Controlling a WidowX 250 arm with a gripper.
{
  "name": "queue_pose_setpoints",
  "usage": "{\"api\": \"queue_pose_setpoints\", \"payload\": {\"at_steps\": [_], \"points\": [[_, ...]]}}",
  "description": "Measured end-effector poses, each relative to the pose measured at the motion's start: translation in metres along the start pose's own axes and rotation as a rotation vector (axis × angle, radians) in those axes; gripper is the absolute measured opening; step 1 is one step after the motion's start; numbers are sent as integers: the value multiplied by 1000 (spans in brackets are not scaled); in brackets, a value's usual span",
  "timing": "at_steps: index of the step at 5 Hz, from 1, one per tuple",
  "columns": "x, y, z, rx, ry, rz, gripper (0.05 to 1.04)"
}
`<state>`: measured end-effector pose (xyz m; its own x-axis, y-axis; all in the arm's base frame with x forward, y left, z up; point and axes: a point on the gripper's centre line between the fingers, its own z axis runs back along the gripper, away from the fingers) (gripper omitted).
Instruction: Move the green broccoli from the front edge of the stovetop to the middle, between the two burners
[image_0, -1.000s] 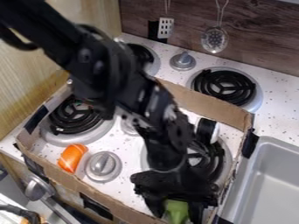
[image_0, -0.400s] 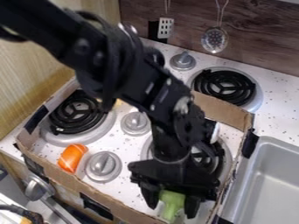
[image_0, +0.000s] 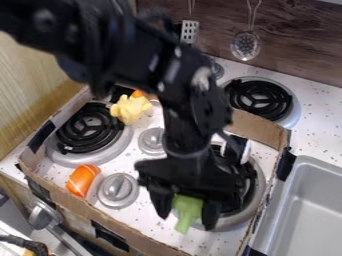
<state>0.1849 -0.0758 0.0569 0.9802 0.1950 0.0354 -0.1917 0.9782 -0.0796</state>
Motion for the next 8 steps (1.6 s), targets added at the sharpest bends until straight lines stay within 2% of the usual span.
{"api": "queue_pose_setpoints", "payload": {"at_steps": [1, 2, 3, 4, 5, 6, 8], "points": [[19, 15, 25, -21, 12, -66, 736], [39, 30, 44, -7, -3, -129, 736], [65, 52, 53, 31, -8, -200, 736], [79, 66, 48, 41, -25, -245, 736], [94, 85, 35, 42, -43, -272, 736], [101, 91, 26, 24, -57, -270, 736], [87, 97, -4, -24, -52, -230, 736]]}}
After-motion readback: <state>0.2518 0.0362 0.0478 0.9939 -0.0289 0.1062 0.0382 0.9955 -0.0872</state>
